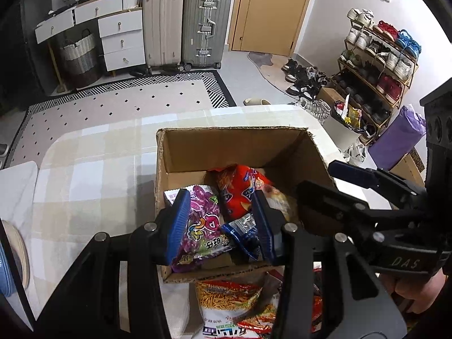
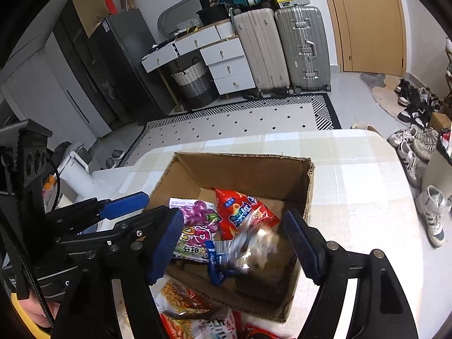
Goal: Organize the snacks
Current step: 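Open both tools to drop the two packets into the box, then move both tools back over the remaining snacks on the table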
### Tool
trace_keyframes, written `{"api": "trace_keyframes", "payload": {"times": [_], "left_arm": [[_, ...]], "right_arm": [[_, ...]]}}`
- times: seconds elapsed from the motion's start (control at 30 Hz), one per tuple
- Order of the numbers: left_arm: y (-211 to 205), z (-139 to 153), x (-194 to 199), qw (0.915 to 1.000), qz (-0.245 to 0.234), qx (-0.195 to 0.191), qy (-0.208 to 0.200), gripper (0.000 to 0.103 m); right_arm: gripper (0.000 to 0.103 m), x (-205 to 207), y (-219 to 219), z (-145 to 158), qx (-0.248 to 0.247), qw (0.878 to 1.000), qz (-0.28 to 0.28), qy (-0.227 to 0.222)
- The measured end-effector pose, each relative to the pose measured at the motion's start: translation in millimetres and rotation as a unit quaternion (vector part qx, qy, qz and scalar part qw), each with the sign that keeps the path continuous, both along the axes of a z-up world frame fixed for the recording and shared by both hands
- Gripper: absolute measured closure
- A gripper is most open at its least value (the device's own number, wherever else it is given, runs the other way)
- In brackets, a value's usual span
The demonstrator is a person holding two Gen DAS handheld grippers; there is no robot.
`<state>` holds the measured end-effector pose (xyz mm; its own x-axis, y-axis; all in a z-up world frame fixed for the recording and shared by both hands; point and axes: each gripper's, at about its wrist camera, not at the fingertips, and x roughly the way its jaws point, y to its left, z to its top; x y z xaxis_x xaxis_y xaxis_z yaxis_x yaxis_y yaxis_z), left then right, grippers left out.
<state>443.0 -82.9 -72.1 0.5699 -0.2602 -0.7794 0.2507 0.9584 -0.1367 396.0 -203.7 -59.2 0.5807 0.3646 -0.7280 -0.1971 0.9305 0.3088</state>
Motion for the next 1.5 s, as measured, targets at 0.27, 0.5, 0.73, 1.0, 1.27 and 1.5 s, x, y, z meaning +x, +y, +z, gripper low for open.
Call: {"api": "trace_keyframes", "payload": {"times": [0.27, 0.5, 0.73, 1.0, 1.27, 1.5], "left_arm": [[5.9, 27.7, -37.8, 0.9998, -0.002, -0.005, -0.018, 0.059], [12.8, 66.5, -96.2, 0.9989, -0.002, -0.017, -0.044, 0.048], [16.5, 109.9, -166.1, 0.9961, -0.005, -0.027, -0.084, 0.034], [31.5, 151.7, -260.0, 0.9891, 0.008, -0.051, -0.138, 0.022], [57.8, 157.7, -358.8, 0.9789, 0.038, -0.083, -0.183, 0.005], [81.8, 139.7, -425.9, 0.9682, 0.064, -0.085, -0.227, 0.000]], "right_arm": [[0.027, -38.0, -2.2, 34.1, 0.014, 0.999, 0.004, -0.029], [0.023, -97.3, -6.1, 72.8, 0.033, 0.997, 0.008, -0.067], [0.019, -167.0, -8.3, 116.2, 0.043, 0.992, 0.018, -0.119], [0.008, -264.2, -2.1, 144.8, 0.023, 0.977, 0.021, -0.210], [0.003, -353.3, -6.0, 132.0, 0.034, 0.961, 0.019, -0.275], [0.001, -399.3, 2.3, 102.8, -0.019, 0.952, 0.011, -0.305]]}}
